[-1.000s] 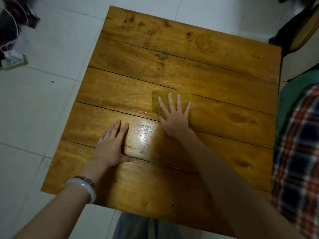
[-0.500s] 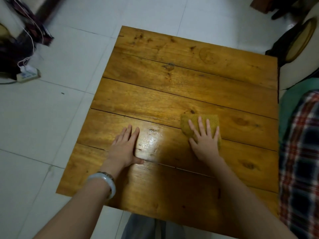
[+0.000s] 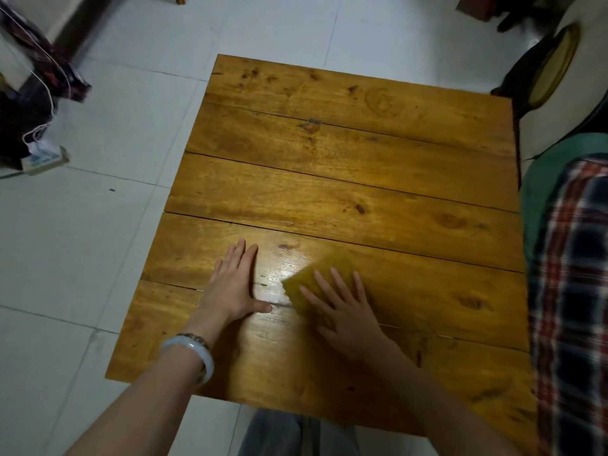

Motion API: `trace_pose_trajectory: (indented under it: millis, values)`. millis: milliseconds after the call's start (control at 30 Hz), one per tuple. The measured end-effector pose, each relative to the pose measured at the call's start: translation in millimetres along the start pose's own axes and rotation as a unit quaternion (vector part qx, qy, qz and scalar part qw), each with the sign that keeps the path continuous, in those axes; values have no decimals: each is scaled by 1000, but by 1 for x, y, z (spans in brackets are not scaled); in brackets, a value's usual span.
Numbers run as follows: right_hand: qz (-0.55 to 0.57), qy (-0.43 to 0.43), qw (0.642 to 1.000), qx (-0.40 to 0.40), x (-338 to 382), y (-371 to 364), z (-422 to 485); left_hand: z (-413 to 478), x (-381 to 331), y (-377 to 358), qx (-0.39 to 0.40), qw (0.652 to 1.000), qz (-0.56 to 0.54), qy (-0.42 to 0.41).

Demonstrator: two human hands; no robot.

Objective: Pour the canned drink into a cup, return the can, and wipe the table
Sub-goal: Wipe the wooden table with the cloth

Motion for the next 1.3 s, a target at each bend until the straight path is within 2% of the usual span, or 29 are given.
trace_pose_trajectory:
  millis: [67, 133, 267, 333, 400, 500, 633, 733, 800, 900, 1000, 1067, 1167, 1300]
  values:
    - [-11, -10, 1000, -9, -32, -5, -31, 0, -1, 0, 3, 1000, 0, 0]
    - [7, -92, 996, -19, -74, -1, -36, 0, -3, 0, 6, 1000, 3, 2]
    - [82, -279, 957, -12, -122, 27, 24, 1, -2, 0, 0, 1000, 1, -4]
    - [104, -313, 944, -9, -116, 41, 72, 2, 0, -1, -5, 1000, 1, -6]
    - [107, -289, 951, 0, -93, 50, 113, 2, 2, -3, -16, 1000, -6, -8]
    - [75, -186, 980, 2, -40, 54, 139, -3, 5, -3, -45, 998, -33, -22]
    - [12, 20, 1000, -3, 26, 26, 72, -24, 19, -5, -79, 994, -71, -24]
    - [-36, 109, 993, -4, 3, 1, 7, -41, 30, -4, -86, 995, -53, -2]
    - [-48, 84, 995, -16, -38, 1, -7, -47, 37, -4, -90, 996, -23, 18]
    - [-18, -53, 998, -14, -84, 17, 28, -54, 52, -10, -83, 993, -38, 68]
    - [32, -165, 986, -19, -84, 42, 96, -56, 60, -16, -66, 992, -63, 82]
    - [50, -183, 982, -15, -64, 55, 138, -54, 62, -18, -59, 994, -58, 72]
    - [22, -111, 994, -12, -9, 61, 166, -58, 68, -17, -80, 992, -72, 67]
    - [-54, 111, 992, 12, 83, 32, 113, -81, 80, -24, -118, 986, -79, 90]
Point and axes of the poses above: each hand's wrist, its own z-axis towards the middle knuckle, its own y-axis out of the back of the hand, x = y × z, the point moved 4 cm from there along z, towards the middle knuckle, and after that the axes turned 3 degrees about -z, right-handed, at the moved point
